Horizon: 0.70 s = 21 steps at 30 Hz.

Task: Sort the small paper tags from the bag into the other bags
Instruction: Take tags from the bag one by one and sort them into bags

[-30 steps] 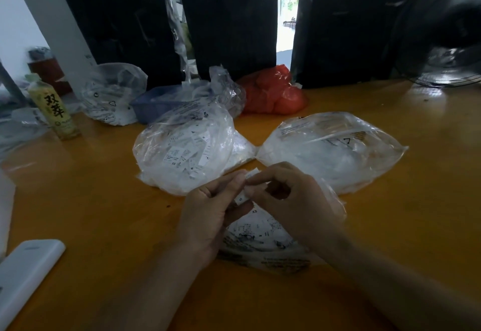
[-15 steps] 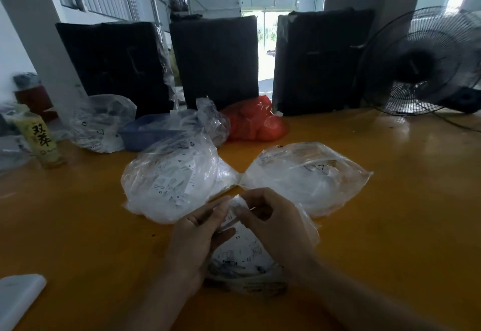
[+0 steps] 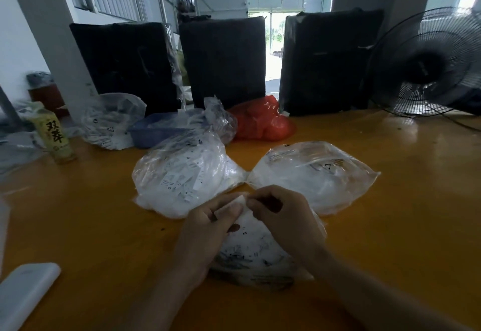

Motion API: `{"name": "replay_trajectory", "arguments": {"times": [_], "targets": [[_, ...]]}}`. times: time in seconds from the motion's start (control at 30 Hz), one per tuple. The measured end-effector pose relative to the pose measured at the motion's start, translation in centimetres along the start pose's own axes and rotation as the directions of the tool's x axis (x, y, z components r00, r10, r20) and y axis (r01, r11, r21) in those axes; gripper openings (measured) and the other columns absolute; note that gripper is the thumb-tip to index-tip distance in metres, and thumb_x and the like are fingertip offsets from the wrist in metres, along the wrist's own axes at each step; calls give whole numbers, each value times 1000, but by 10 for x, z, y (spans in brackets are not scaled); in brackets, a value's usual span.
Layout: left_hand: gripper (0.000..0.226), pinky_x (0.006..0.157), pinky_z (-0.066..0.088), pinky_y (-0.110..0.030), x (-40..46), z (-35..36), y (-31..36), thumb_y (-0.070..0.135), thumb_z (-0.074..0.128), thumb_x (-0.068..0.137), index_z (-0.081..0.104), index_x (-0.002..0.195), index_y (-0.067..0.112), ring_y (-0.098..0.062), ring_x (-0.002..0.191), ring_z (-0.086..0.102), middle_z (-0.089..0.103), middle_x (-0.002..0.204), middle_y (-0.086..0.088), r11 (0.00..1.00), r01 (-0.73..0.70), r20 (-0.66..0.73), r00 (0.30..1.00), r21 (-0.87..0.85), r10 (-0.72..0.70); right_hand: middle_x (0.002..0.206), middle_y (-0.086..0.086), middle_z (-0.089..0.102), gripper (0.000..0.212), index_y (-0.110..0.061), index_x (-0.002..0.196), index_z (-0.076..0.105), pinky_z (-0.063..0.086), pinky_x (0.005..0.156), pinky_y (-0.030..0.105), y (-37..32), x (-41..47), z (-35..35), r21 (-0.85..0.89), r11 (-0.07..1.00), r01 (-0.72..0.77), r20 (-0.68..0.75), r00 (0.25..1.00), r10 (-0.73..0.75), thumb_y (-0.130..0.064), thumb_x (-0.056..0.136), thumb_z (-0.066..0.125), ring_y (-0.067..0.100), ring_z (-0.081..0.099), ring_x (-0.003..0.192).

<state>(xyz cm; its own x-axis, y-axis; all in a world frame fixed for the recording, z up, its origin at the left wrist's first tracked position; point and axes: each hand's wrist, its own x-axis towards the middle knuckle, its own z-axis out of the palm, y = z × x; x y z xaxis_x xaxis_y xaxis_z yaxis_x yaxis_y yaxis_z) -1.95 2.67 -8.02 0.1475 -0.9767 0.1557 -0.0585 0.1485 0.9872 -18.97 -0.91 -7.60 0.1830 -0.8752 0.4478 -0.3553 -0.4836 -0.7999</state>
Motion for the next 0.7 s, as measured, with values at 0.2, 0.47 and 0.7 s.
{"name": "replay_trajectory", "arguments": {"times": [0.2, 0.47, 0.7], "targets": [[38, 70, 58, -20, 22, -24, 25, 18, 73, 95, 69, 124, 43, -3, 91, 69, 70, 110, 20, 834, -320, -180, 882, 450, 436, 87, -20, 68, 8, -37, 99, 68, 47, 64, 9, 21, 32, -27, -227, 969, -100, -84, 993, 83, -36, 100, 61, -3, 63, 79], [24, 115, 32, -48, 100, -82, 8, 23, 57, 104, 75, 121, 24, -35, 137, 39, 48, 149, -9, 296, 128, -209, 942, 946, 262, 143, 10, 57, 40, -25, 140, 60, 39, 112, 43, 65, 57, -63, -803, 581, -132, 13, 971, 239, -35, 101, 59, 31, 49, 131], [40, 114, 28, -50, 100, -82, 3, 27, 43, 107, 59, 142, 36, -35, 142, 34, 51, 154, -3, 188, 102, -141, 967, 977, 210, 109, 5, 72, 32, -22, 108, 77, 41, 102, 38, 67, 58, -66, -836, 543, -80, -74, 997, 33, -30, 106, 46, 22, 59, 102]]}}
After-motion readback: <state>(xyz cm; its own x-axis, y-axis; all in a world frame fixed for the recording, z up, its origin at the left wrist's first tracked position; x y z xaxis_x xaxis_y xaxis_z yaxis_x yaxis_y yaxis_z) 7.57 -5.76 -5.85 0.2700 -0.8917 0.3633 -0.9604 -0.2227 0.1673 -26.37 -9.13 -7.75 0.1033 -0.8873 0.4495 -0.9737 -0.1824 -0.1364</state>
